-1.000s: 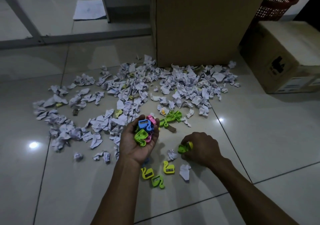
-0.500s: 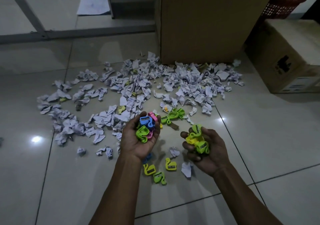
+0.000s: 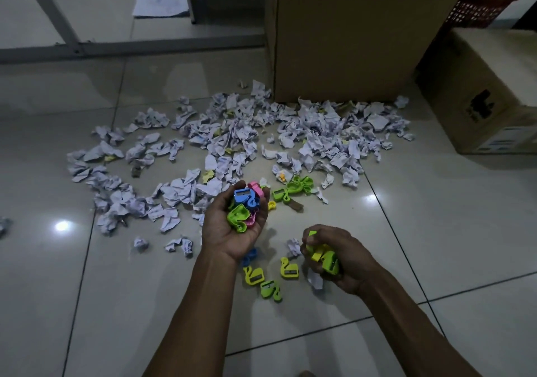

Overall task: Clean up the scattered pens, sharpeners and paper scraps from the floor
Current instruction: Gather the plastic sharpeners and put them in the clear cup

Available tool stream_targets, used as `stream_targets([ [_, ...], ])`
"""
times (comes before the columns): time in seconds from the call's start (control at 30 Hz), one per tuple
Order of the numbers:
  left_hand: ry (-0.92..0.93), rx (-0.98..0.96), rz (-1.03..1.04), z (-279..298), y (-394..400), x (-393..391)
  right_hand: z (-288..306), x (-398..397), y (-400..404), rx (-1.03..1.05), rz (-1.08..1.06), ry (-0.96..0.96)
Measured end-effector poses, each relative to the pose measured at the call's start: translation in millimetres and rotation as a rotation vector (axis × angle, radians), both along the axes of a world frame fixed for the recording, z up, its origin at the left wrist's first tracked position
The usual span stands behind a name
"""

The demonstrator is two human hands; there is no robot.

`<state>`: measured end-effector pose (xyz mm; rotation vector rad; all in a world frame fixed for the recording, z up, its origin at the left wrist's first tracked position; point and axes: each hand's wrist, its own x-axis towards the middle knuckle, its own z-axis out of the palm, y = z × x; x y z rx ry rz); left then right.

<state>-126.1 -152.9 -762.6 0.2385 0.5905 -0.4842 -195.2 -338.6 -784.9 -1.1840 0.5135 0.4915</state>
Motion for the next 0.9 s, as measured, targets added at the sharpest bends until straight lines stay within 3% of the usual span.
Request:
stream_targets([
  [0.1, 0.0, 0.0, 0.008, -2, 3, 0, 7, -6, 5, -0.401, 0.193, -0.042],
  [0.23, 0.003, -0.009, 0.002, -1, 4, -1, 4, -15, 16, -1.105, 0.492, -0.208],
  [0.37, 0.006, -0.013, 0.001, 1, 4, -3, 1, -21, 31, -1.343, 0.574, -0.315],
  [0.6, 0.006, -0.024, 0.007, 2, 6, 0, -23, -23, 35, -1.526, 0.589, -0.436],
  [0.7, 0.01, -0.028, 0.02, 5, 7, 1, -22, -17, 33, -1.507, 0.558, -0.388],
  [0.9, 0.003, -0.048, 0.01, 22, 2, 13, 20, 15, 15, -0.952, 0.205, -0.255],
])
